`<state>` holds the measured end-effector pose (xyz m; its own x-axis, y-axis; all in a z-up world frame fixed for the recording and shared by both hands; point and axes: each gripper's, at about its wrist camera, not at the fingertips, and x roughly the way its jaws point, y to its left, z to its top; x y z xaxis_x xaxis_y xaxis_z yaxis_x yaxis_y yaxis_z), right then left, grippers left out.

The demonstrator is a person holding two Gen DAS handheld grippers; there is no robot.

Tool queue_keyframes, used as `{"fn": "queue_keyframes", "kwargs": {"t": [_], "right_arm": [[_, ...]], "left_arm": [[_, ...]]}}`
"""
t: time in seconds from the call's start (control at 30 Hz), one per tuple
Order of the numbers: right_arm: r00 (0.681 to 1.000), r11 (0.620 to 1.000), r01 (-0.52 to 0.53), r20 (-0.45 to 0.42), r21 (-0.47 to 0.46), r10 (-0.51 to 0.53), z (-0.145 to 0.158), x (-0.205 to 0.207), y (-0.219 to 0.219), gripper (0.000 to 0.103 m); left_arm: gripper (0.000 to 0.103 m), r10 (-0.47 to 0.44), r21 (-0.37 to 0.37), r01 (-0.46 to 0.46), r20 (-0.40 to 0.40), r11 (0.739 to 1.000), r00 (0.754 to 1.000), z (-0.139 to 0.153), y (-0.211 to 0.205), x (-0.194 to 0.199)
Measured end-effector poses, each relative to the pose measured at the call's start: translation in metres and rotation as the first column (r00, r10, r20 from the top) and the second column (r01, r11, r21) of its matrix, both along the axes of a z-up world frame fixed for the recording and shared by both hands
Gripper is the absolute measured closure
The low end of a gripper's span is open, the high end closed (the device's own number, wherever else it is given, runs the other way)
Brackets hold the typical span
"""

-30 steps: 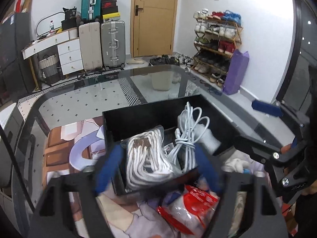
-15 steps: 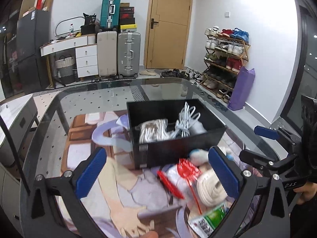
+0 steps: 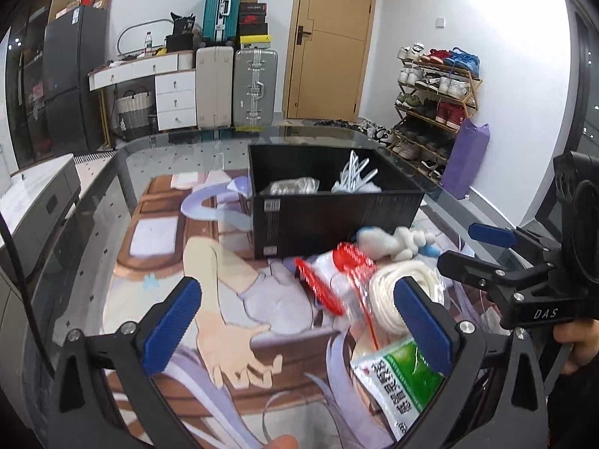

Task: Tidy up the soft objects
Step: 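Release the zip bag into the black box with the left tool and withdraw, then grasp the bagged white rope coil with the right tool and lift it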

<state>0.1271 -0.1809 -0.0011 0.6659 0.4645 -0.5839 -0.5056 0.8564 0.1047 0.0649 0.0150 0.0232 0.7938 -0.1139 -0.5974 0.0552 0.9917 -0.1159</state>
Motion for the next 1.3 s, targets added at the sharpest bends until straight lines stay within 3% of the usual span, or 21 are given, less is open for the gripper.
{"fn": "queue_keyframes", "kwargs": {"t": [0.17, 1.07, 1.3], "right_arm": [[0.999, 1.0, -0.021, -0.027, -0.01, 0.021, -0.005, 0.0, 0.01, 0.001], [0.986, 0.991, -0.073, -0.158, -0.116, 0.054, -0.045, 0.002, 0.057, 0.001], [0.99, 0.987, -0.055, -0.138, -0.152, 0.034, -0.049, 0.003, 0.066, 0.001]], "left_arm": [[0.0, -0.003, 0.04, 0.003, -0.007, 0.999, 1.0, -0.005, -0.002, -0.006], [0.0, 0.016, 0.034, -0.014, -0.056, 0.999, 0.998, -0.025, 0.012, -0.017], [0.0, 0.008, 0.034, -0.005, -0.069, 0.999, 0.998, -0.03, 0.01, -0.012]]}}
